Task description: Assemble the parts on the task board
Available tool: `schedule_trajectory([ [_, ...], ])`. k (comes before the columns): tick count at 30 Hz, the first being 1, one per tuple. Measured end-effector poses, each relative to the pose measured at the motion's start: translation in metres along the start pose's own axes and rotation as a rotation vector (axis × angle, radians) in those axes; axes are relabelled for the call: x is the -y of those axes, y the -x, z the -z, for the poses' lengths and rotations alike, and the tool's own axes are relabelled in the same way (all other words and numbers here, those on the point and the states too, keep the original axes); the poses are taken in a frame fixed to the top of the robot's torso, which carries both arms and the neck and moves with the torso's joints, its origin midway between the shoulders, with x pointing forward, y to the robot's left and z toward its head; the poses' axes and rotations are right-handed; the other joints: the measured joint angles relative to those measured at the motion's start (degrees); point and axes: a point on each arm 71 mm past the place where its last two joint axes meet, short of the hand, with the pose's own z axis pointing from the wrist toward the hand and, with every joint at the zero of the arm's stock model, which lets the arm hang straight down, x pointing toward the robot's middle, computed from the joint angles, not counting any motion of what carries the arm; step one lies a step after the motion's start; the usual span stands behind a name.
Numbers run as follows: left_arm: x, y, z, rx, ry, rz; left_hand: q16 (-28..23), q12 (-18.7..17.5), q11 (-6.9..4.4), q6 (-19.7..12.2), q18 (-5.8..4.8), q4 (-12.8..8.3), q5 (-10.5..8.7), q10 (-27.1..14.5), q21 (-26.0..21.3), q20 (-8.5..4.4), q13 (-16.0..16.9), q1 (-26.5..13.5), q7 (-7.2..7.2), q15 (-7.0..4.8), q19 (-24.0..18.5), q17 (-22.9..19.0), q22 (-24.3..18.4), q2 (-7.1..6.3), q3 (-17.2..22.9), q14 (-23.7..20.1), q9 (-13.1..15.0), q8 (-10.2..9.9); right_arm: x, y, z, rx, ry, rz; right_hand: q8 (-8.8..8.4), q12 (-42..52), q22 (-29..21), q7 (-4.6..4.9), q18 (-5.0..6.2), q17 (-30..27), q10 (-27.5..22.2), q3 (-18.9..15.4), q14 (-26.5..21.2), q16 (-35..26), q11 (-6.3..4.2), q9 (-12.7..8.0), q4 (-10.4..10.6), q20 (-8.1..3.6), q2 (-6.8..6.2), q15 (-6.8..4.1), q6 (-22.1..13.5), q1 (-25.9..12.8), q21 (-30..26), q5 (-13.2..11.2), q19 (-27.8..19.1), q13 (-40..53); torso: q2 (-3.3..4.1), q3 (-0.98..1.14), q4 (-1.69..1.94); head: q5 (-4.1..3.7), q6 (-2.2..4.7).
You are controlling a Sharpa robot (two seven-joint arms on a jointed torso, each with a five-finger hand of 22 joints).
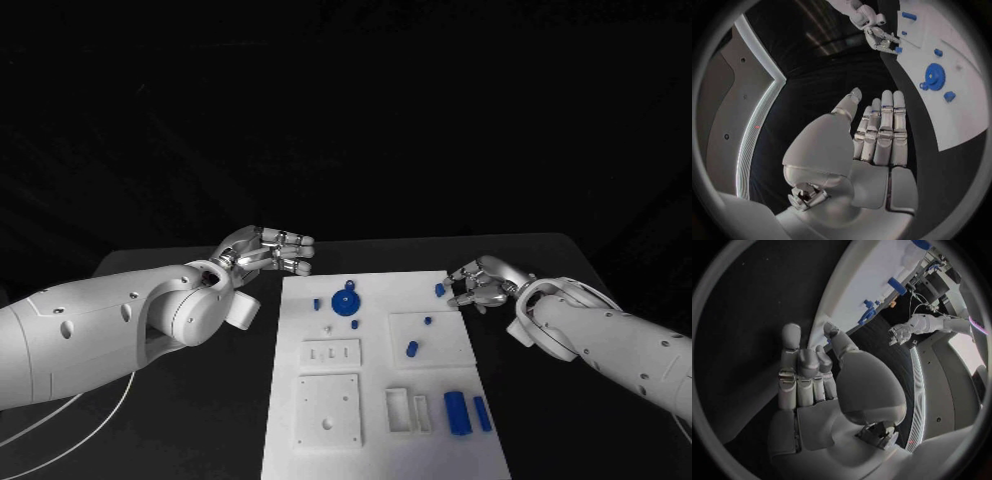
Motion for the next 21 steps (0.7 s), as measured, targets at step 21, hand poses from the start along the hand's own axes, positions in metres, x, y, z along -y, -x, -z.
schedule_trajectory([
  [21,0.0003,-0.0044,-0.0001,-0.014,0.000,0.005,0.0,0.0,0.00,0.0,0.00,-0.2,0.00,0.0,0.7,0.00,0.0,0.0,0.00,0.00,-0.4,0.0,0.1,0.00,0.2,0.0,0.0,0.0,-0.0044,-0.0096,-0.0088,0.015,0.003,-0.013,0.00,0.6,0.6,0.15,-0.01,0.6,0.4,2.0,0.2,0.7,-0.01,0.0,0.4,0.00,1.85,0.20,0.7,-1.9,-0.6,-2.7,0.0,0.4,-0.10,-0.09,-0.01,0.64,0.09],
])
